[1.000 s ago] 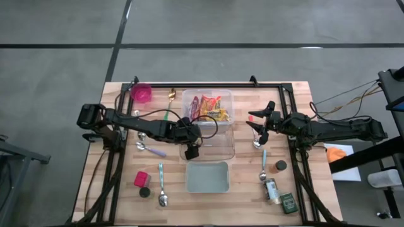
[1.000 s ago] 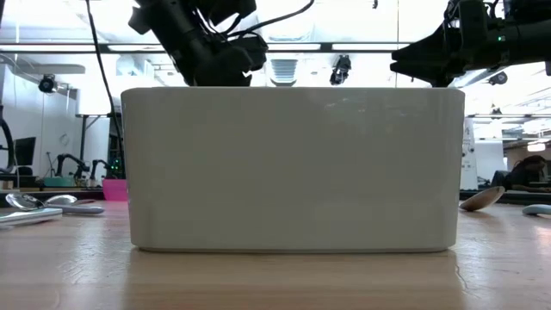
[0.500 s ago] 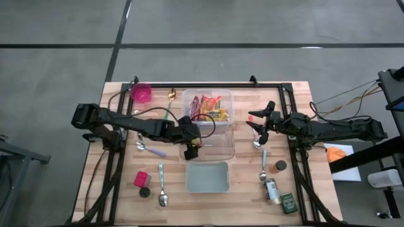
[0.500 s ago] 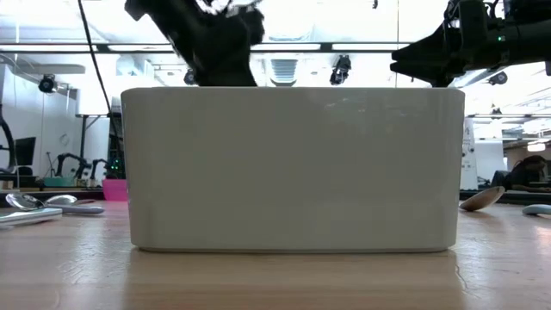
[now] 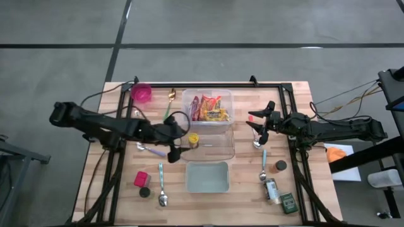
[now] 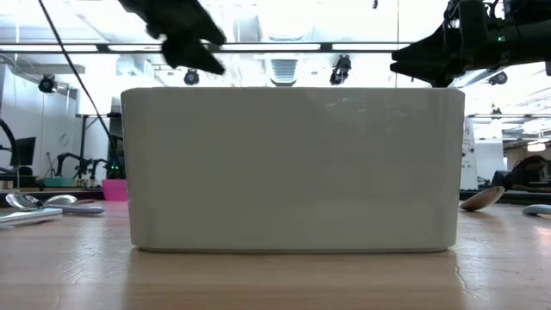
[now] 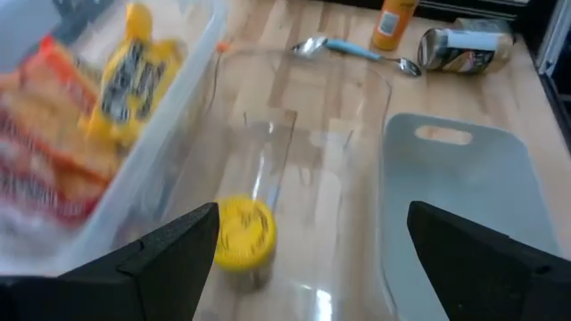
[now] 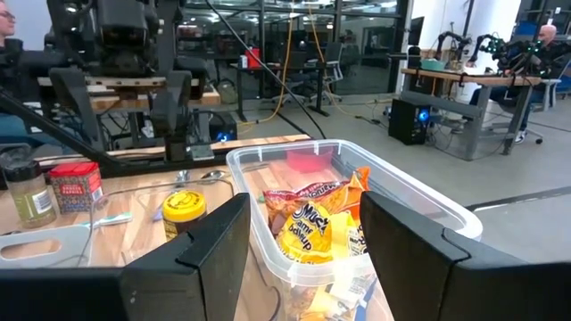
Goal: Pick & Place Food Item
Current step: Put the red spice can into the transparent bin
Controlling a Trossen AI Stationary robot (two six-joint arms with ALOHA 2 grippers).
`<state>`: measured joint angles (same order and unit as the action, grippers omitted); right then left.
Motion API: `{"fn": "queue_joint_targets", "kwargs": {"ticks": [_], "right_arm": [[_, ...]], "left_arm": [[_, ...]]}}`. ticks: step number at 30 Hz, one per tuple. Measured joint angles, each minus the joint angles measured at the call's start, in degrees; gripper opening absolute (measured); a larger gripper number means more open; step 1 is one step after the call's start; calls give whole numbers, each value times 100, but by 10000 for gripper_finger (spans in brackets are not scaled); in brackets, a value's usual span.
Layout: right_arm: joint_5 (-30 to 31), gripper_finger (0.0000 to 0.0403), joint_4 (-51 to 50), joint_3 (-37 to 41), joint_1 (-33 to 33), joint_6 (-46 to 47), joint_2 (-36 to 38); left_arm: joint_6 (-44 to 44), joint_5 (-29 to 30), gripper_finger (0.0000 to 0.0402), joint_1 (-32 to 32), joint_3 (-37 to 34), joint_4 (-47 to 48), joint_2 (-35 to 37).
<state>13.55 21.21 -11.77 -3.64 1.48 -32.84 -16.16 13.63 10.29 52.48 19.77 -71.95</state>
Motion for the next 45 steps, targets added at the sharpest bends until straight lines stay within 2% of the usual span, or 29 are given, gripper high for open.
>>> {"fn": "queue_joint_targets", "kwargs": {"ticks": [6,12,20,25,33,37,40,45], "right_arm": [[-1,211,0,0,1,0,0],[-1,211,2,0,0,0,0],[0,211,2,0,2,0,0],[0,211,2,0,1,0,0],[1,211,2,0,2,0,0],[-1,211,4,0,1,0,0],[0,211,4,0,2,0,0],[-1,211,4,0,0,0,0]], "left_arm": [[-1226,582,366,458,-203,1186,576],[-2027,1169,366,1047,-316,1542,796],[-3340,1376,366,1428,-299,2179,809],[-4468,561,366,1442,-294,2708,811],[-7221,-1001,366,1577,-293,3811,811],[-8323,-1808,366,1813,-292,4294,809],[-9080,-2122,366,2078,-290,4442,809],[-10244,-2115,366,2545,-300,4591,787]]}}
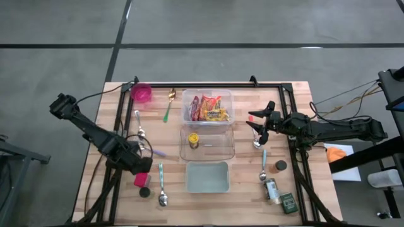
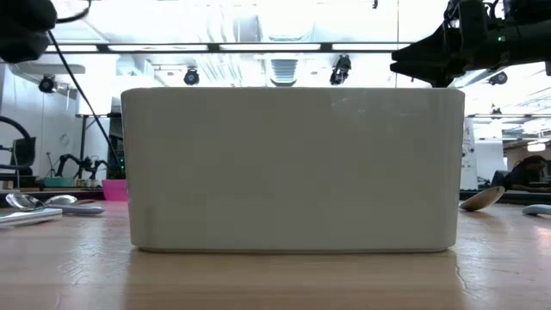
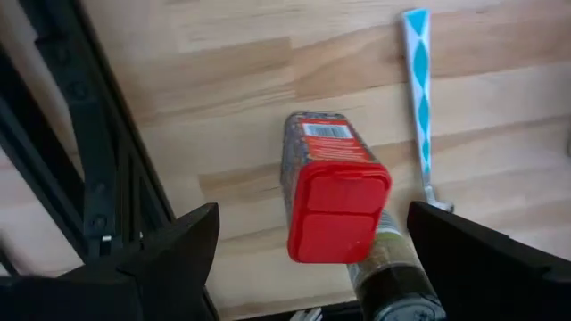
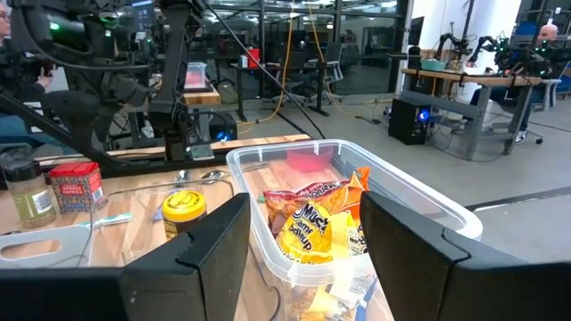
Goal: Pick & Place Food Item
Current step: Put the red spice can into the transparent bin
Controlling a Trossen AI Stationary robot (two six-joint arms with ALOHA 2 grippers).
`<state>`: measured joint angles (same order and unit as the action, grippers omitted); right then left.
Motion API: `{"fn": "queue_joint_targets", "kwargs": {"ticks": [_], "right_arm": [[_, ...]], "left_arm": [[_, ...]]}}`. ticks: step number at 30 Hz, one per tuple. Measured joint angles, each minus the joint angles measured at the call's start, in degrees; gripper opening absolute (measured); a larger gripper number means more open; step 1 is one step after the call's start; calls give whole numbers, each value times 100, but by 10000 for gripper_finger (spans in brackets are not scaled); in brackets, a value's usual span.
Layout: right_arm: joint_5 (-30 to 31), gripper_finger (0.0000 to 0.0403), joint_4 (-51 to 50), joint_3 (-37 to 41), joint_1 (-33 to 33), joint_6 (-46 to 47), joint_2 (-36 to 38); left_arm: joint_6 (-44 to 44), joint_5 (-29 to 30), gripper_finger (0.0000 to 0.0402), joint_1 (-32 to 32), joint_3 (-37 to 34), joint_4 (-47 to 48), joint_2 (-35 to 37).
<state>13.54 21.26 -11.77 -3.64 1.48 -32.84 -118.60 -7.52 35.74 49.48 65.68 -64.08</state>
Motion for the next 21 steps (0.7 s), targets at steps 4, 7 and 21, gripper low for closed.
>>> {"fn": "queue_joint_targets", "kwargs": {"ticks": [4,7,21], "right_arm": [[2,211,0,0,0,0,0],[1,211,0,0,0,0,0],[1,211,0,0,2,0,0]], "left_arm": [[-432,42,366,170,1,-125,-163],[-443,14,366,171,1,-212,-324],[-288,2,366,167,-1,-332,-833]]}}
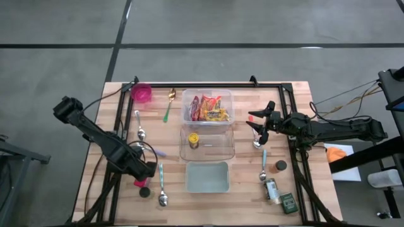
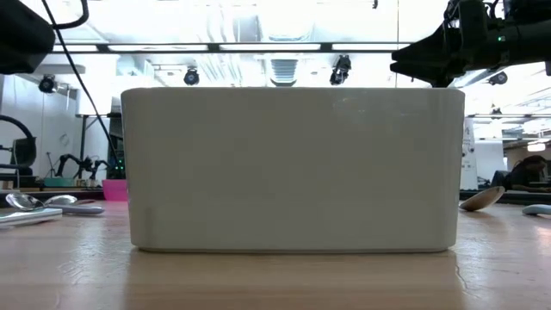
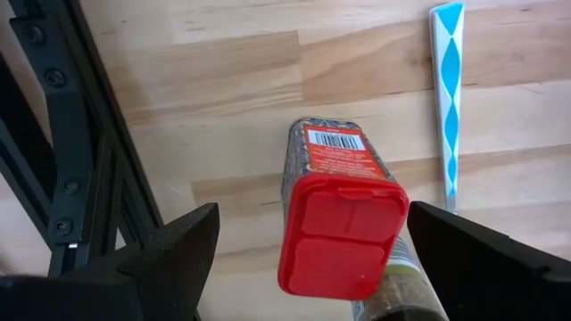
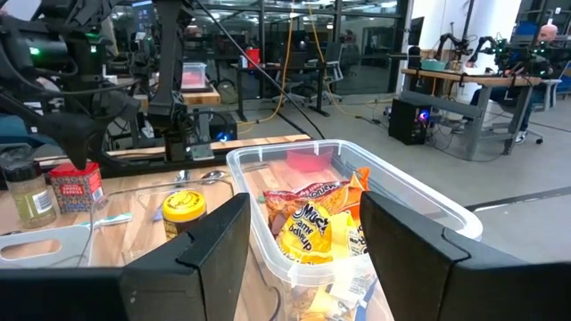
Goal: Pick & Place Food Item
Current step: Put the red spice can into the transparent bin
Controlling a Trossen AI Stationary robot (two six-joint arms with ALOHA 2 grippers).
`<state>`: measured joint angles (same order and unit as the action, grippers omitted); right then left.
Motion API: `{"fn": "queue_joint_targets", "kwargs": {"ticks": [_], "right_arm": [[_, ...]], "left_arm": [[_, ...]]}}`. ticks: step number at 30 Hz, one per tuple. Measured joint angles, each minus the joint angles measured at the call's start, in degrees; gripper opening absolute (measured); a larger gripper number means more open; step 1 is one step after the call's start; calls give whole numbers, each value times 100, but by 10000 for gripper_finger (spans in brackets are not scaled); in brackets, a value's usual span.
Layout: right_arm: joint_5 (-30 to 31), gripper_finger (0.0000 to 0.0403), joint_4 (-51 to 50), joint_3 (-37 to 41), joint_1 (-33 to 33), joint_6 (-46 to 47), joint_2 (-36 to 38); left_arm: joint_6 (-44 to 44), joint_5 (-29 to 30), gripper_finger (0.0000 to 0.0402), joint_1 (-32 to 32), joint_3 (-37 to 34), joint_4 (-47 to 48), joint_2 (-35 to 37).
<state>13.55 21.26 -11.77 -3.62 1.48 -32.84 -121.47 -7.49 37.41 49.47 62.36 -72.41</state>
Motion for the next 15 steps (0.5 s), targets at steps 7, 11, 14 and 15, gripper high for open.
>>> {"fn": "queue_joint_targets", "kwargs": {"ticks": [7,11,14,15], "right_arm": [[1,211,0,0,-1,0,0],[-1,211,0,0,0,0,0],[1,211,0,0,0,0,0],[1,211,0,0,0,0,0]], "left_arm": [[171,142,366,0,4,-64,-205],[124,226,366,-4,-4,-167,-321],[61,211,366,-4,-75,-48,-426],[57,197,366,-4,-85,-84,-425]]}}
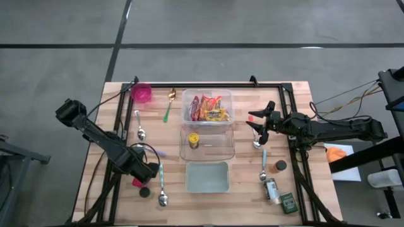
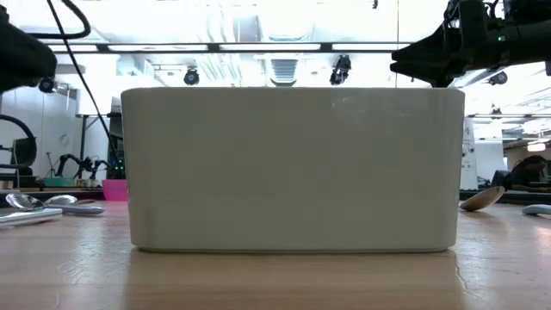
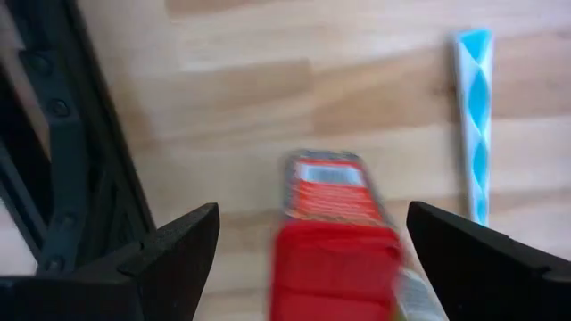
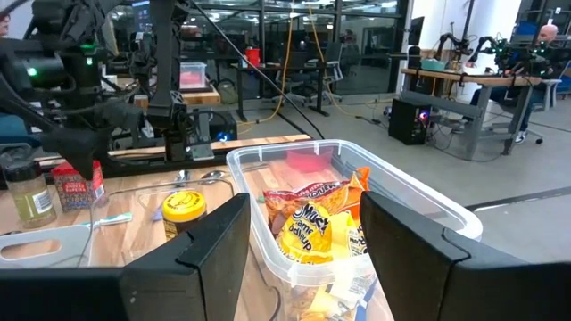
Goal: Pick & Place Food Item
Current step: Put the red spice can into the transparent bin
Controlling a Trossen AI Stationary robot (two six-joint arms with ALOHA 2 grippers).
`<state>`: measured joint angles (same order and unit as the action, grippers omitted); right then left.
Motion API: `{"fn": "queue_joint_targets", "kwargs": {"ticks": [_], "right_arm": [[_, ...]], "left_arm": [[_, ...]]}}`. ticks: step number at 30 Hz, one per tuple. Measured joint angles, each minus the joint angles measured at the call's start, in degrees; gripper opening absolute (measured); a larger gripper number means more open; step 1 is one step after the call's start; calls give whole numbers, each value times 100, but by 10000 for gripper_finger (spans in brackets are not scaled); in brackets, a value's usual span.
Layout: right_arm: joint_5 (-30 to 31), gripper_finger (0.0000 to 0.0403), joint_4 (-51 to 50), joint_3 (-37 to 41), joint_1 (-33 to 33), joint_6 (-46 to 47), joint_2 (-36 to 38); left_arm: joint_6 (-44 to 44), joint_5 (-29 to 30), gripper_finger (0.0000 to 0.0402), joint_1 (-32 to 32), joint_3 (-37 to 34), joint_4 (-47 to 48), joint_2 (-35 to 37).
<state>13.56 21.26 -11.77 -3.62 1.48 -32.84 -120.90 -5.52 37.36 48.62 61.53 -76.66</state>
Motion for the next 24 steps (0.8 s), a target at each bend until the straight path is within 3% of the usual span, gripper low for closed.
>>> {"fn": "queue_joint_targets", "kwargs": {"ticks": [19,24], "right_arm": [[0,211,0,0,-2,0,0],[0,211,0,0,-1,0,0]], "left_arm": [[-63,-551,364,-9,-595,-989,59],[-63,-612,339,-11,-595,-988,59]]}}
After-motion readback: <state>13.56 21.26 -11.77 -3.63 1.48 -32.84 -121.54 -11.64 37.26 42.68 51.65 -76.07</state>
